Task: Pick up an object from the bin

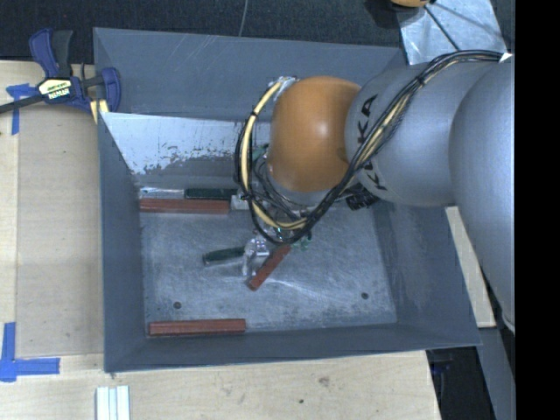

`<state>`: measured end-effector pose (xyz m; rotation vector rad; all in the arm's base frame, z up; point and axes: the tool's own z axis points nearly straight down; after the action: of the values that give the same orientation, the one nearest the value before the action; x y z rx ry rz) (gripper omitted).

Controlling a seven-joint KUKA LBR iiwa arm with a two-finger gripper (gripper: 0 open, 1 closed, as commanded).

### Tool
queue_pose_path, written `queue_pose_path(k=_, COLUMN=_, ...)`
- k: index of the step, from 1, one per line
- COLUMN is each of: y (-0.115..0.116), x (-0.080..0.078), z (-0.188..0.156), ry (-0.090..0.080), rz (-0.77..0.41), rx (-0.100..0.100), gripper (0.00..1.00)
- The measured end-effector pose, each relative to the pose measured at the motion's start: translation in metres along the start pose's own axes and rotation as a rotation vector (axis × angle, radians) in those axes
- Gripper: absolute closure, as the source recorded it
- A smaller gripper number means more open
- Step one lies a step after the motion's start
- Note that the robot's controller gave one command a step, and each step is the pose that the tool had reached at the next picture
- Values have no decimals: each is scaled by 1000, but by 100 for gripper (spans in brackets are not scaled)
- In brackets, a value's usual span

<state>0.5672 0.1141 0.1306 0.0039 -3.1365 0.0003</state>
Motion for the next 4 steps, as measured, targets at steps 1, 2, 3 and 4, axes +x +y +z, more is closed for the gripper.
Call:
queue_pose_path(k=1, y=0, x=-2, z=-4, ry=-8, rz=3, rx=-1, gripper=0)
queue_pose_path(k=2, y=7, x=10, z=-6, ry=-5, rz=-15, rx=0, gripper=0)
queue_pose_path(k=3, y=7, x=8, z=-6, ry=-9, rz=-2, rx=-1, gripper=0)
queue_pose_path(k=4, y=8, x=17, z=32, ry=-5, rz=86, rx=0, gripper=0)
